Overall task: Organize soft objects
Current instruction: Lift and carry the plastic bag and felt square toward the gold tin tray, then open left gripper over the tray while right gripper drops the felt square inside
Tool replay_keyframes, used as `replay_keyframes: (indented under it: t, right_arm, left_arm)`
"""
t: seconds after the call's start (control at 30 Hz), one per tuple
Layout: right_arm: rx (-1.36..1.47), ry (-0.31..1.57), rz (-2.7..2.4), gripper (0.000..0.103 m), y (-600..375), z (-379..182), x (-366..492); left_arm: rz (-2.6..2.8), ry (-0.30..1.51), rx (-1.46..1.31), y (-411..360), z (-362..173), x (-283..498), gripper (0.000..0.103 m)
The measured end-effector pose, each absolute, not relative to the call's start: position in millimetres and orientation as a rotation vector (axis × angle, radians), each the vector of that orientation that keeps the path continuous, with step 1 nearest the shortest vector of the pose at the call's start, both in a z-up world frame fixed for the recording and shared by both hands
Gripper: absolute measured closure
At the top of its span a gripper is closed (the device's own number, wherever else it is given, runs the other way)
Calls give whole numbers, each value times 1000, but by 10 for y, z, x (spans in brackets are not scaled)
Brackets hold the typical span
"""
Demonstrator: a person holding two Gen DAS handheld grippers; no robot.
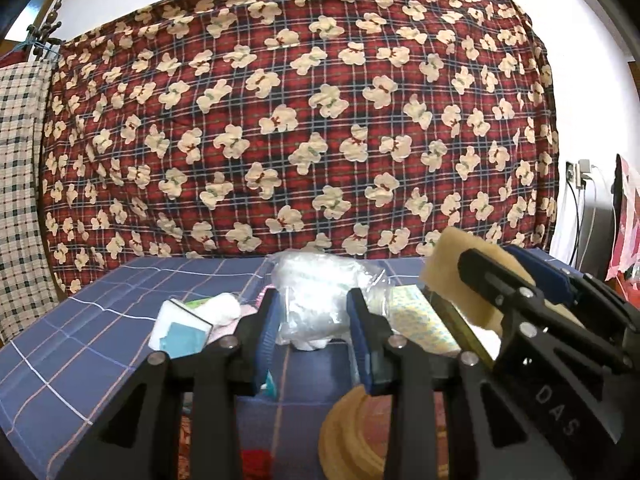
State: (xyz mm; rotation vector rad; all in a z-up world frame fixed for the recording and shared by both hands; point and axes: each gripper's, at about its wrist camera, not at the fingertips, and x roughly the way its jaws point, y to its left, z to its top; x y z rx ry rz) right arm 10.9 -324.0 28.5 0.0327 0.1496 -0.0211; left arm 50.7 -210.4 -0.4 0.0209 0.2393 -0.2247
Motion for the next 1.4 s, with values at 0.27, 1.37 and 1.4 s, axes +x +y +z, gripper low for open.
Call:
replay_keyframes:
  t: [0.27,1.37,1.4]
  right_arm:
    - [22,134,-59,62,-3390,302,35]
    - [55,158,-193,62,-4176,303,-144]
    - [51,160,-196,62,-4189,302,-146]
  left_arm:
    - [-240,239,16,-2212,-10,497,70]
    - [-404,294,52,-3024,-15,437,70]
    - [-409,301,52,-3040,-15,436,70]
